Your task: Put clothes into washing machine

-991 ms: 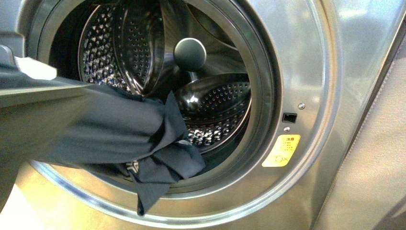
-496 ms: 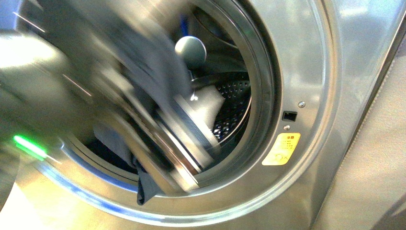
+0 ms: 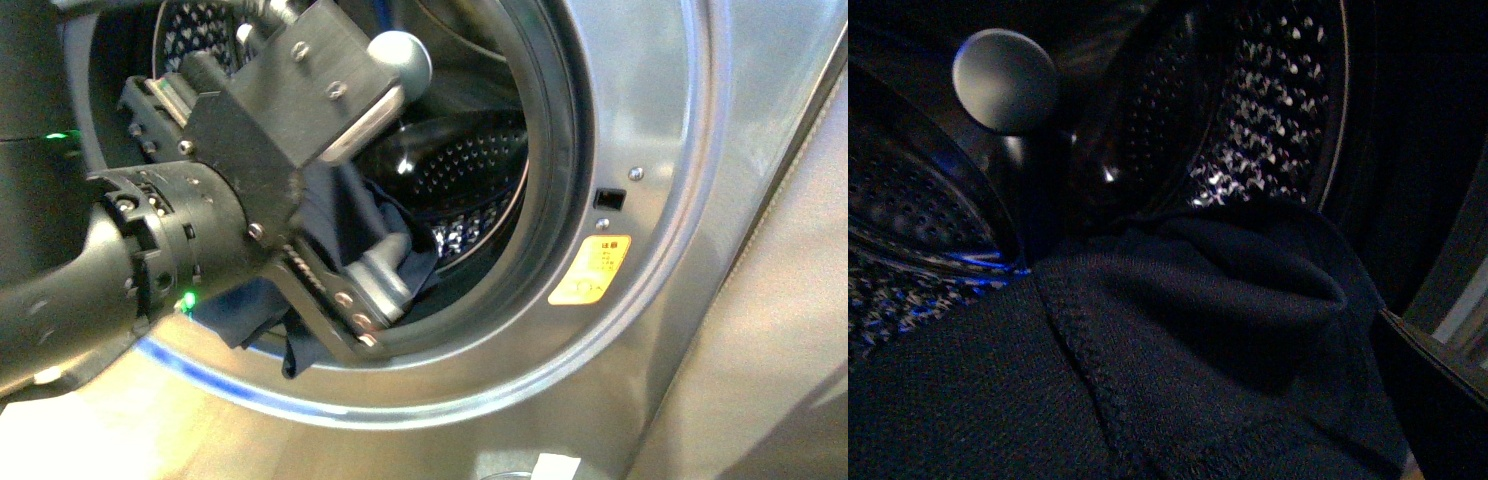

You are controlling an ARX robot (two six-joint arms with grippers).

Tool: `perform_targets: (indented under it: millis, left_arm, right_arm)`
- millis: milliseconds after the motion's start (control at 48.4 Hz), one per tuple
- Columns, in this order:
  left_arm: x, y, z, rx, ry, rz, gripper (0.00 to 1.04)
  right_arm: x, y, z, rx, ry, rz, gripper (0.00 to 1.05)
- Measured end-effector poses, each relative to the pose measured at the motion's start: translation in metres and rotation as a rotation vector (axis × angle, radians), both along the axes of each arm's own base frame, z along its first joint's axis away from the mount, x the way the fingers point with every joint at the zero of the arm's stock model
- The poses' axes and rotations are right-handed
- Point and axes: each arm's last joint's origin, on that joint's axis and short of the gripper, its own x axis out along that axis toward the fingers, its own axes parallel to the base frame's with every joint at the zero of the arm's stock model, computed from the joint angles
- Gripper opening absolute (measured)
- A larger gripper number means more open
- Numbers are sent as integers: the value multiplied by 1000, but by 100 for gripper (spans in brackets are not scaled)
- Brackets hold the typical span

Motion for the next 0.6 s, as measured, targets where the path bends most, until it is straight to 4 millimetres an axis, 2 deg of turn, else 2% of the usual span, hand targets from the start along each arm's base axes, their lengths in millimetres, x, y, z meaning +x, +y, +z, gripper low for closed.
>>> perform_targets:
  millis: [145, 248, 310, 434, 599]
  left_arm:
    - [3, 0, -6, -55, 184, -38, 98]
    - [1, 1, -4, -218, 319, -100, 98]
    - [-3, 2, 8, -352, 361, -175, 98]
    - [-11, 4, 23, -438, 374, -245, 98]
    - [-16, 5, 22, -442, 390, -253, 98]
  right_arm:
    - [0, 0, 0, 0, 0, 0, 97]
    - [0, 0, 0, 0, 0, 0, 97]
    - [0, 0, 0, 0, 0, 0, 97]
    - [0, 0, 0, 0, 0, 0, 97]
    - [0, 0, 0, 0, 0, 0, 97]
